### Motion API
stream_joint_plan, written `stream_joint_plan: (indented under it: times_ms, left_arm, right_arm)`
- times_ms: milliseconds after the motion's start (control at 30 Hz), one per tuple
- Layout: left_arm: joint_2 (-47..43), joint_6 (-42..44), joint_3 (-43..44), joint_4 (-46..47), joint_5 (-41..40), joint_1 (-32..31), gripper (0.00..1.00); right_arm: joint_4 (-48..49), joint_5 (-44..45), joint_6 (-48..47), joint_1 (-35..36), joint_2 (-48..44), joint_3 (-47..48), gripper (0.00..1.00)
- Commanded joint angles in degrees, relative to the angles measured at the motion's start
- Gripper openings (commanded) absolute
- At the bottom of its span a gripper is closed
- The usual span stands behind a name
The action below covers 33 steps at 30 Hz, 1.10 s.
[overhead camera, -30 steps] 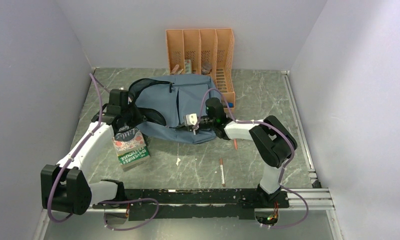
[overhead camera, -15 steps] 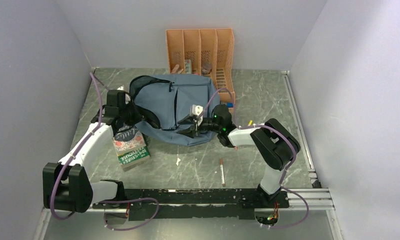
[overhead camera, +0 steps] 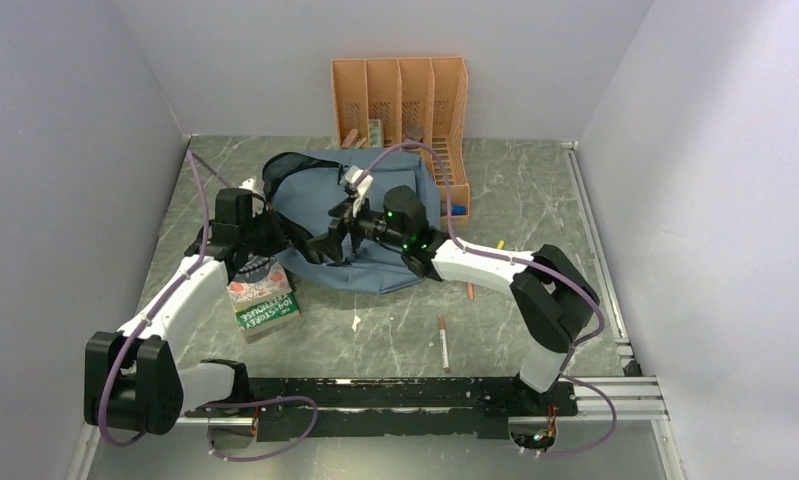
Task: Pack the student bag
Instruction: Unzip the student bag at the center of the board.
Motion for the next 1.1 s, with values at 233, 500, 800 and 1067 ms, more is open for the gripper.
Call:
stream_joint_plan:
  times_ms: [233, 500, 800, 1067]
  left_arm:
    - [-0.9, 0.2, -1.0, 3.1, 2.1, -0.5, 0.05]
    - [-0.7, 0.1, -1.1, 3.3, 2.3, -0.5, 0.05]
    - [-1.2, -0.1, -1.6, 3.1, 2.5, -0.6, 0.05]
    - [-1.4, -0.1, -1.8, 2.6, 2.2, -0.6, 0.05]
  right_arm:
    - [-13.4, 12.9, -5.1, 3.5, 6.5, 6.4, 0.99]
    - [-12.4, 17.2, -6.5, 5.7, 9.8, 10.0, 0.76]
    - [-14.2, 24.1, -10.4, 6.7, 14.8, 17.1, 0.57]
    - [-13.8, 26.9, -12.6, 7.4, 14.8, 17.0, 0.27]
